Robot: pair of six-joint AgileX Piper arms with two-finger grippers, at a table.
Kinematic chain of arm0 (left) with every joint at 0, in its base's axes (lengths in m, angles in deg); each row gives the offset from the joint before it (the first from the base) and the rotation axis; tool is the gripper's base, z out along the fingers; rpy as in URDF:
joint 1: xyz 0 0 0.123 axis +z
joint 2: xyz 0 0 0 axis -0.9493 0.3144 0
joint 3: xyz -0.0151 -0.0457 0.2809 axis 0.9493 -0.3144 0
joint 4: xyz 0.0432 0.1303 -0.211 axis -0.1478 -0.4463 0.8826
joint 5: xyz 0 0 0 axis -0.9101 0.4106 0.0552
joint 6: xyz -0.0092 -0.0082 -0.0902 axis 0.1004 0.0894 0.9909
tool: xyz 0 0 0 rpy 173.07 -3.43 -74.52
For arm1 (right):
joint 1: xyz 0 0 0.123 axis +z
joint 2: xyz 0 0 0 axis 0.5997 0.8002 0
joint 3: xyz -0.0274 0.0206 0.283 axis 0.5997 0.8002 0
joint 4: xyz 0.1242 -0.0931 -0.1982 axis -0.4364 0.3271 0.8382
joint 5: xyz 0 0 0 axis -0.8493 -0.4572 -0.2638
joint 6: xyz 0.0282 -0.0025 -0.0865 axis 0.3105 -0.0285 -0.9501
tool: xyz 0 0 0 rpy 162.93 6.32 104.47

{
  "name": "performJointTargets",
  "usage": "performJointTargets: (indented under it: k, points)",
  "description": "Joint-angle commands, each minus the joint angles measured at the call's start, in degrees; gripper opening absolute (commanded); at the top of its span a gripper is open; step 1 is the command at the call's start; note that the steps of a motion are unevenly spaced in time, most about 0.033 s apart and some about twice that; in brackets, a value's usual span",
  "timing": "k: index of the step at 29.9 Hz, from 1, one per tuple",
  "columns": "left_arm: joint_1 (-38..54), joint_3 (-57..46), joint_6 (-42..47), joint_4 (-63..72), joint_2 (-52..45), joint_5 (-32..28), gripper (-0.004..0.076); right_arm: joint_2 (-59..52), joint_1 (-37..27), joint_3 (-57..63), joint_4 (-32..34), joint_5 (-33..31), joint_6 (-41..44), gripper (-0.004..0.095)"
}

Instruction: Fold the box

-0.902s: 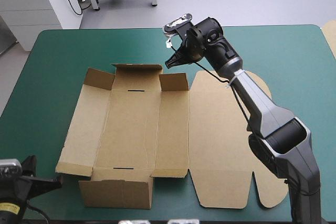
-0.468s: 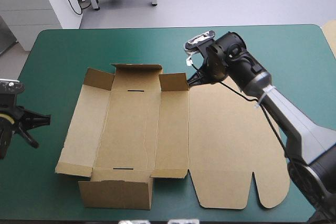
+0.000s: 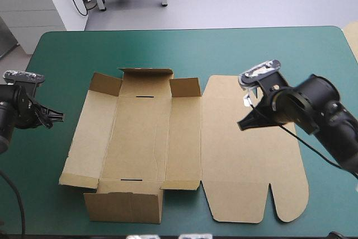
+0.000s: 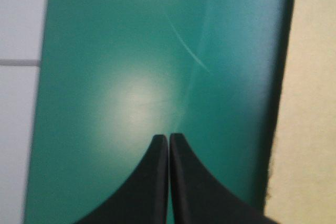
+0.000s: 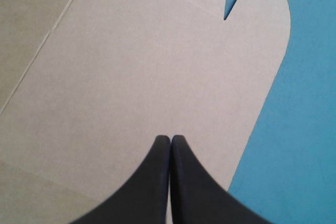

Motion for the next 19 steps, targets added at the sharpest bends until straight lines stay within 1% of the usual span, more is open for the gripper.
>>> performJointTargets:
  k: [1,3,5,6,8,10,14,19]
  points:
    - [7.36,3.04,-9.36,18.8,3.6,-1.06,-0.0001,-9.37,-0.1,3.86,0.96,0.83,0.06,-0.0021]
    - [12.7,3.43,-18.08,32.19,6.07,1.87,-0.0001,-13.74,-0.1,6.33,0.83,1.48,0.71,-0.0021]
    - [17.6,3.41,-23.55,42.79,9.27,6.43,-0.0001,-18.2,-0.1,8.4,0.37,1.71,1.6,-0.0021]
    - [19.02,3.41,-24.37,45.87,10.9,8.4,-0.0001,-19.86,-0.1,9.13,0.37,1.71,2.16,-0.0021]
    - [20.86,3.46,-24.53,47.19,13.62,11.08,-0.0001,-23.74,-0.1,10.23,-0.11,1.58,2.55,-0.0021]
    - [20.86,3.46,-25.38,46.94,15.1,11.95,-0.0001,-26.51,-0.1,11.23,-1.11,0.89,2.55,-0.0021]
    - [19.11,3.46,-26.79,46.74,15.66,12.07,-0.0001,-29.52,-0.1,13.5,-1.62,0.13,3.21,-0.0021]
    - [16.11,1.97,-26.68,44.13,15.66,12.07,-0.0001,-29.89,-0.1,15.73,-1.5,0.13,3.57,-0.0021]
